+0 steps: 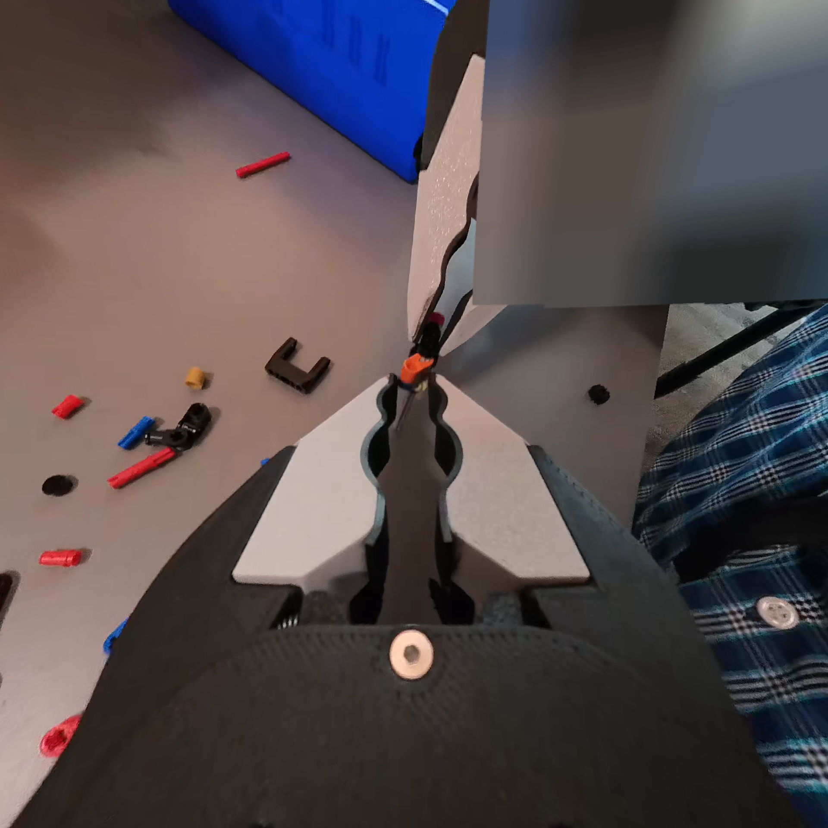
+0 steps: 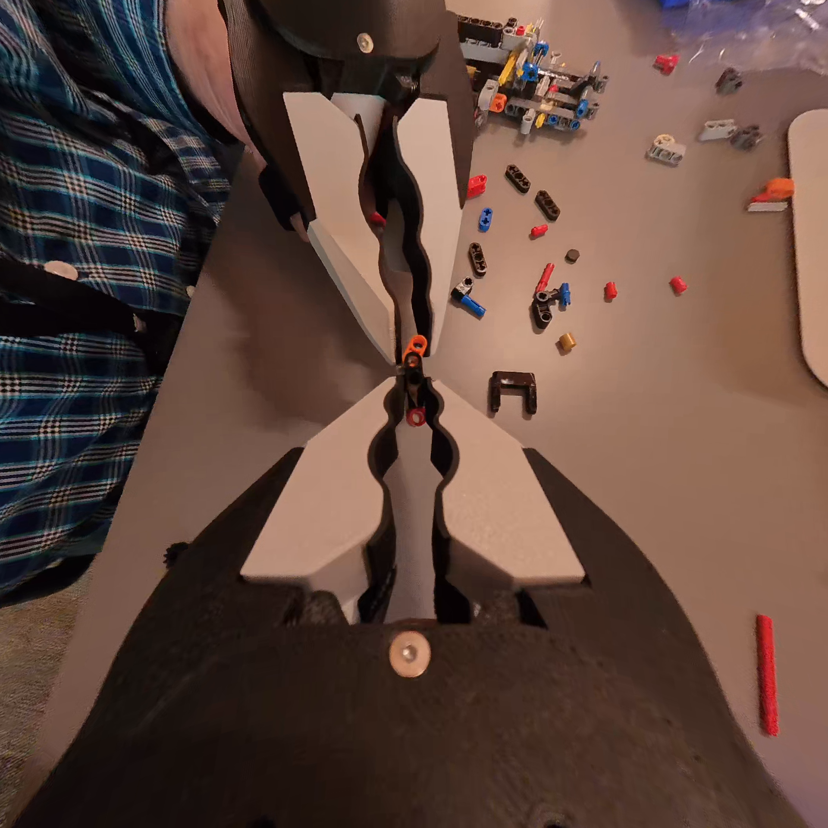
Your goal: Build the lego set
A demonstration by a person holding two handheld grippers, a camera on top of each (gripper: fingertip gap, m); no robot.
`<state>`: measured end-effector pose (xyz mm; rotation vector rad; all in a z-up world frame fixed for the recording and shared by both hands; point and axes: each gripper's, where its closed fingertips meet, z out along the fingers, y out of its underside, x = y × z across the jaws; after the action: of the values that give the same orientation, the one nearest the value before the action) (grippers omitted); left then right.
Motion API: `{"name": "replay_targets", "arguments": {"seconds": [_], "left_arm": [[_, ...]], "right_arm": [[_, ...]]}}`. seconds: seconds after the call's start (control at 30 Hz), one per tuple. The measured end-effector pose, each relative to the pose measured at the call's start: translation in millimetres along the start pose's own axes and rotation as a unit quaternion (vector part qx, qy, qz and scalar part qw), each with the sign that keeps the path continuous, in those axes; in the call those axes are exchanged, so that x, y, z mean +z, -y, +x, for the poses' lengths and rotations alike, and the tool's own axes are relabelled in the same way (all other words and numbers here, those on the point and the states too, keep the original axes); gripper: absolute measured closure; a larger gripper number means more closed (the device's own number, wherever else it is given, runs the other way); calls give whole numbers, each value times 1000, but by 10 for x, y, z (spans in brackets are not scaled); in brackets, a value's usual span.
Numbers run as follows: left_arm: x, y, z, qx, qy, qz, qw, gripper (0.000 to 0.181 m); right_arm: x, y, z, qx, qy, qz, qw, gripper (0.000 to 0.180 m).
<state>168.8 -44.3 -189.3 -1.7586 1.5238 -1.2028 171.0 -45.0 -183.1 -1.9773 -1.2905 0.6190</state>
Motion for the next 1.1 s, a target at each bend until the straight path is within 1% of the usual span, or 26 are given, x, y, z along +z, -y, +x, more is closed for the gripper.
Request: {"name": "replay_targets", "arguments": {"seconds": [0.03,0.1,0.23,0.4,0.43,0.5,0.6,0.7,0.8,0.87,1.1], "left_arm": [[-6,-14,-10,-2,-3,-3,1000,170],[-18,-9,-41,-7,-4,-1,1000,171],[-27,-14,-72,16,3,-11,1000,173],[-43,-27,-77,12,1,-15,1000,172],[-56,-18,-94,19,10,-14,1000,171],[-95,14,-107,29,16,-13,999,164],[-164,87,-104,77,21,-17,997,160],[-155,57,-100,120,14,-48,992,157],[-124,3,-68,160,4,-65,985,164],[-113,-17,-47,161,-4,-69,985,170],[-118,-18,-51,164,23,-54,985,172]], "right_arm": [[-2,2,14,7,6,0,1000,175],[9,8,42,16,13,0,1000,175],[31,20,62,32,33,-11,999,175],[44,30,53,23,40,-24,999,175],[48,34,55,25,40,-26,999,175],[57,42,37,19,43,-30,998,175],[59,77,21,11,44,-34,998,175],[61,105,11,1,46,-41,998,175],[83,103,-7,-11,51,-52,997,175],[102,93,-6,-17,50,-60,997,175],[112,85,-4,-15,47,-61,997,174]]}}
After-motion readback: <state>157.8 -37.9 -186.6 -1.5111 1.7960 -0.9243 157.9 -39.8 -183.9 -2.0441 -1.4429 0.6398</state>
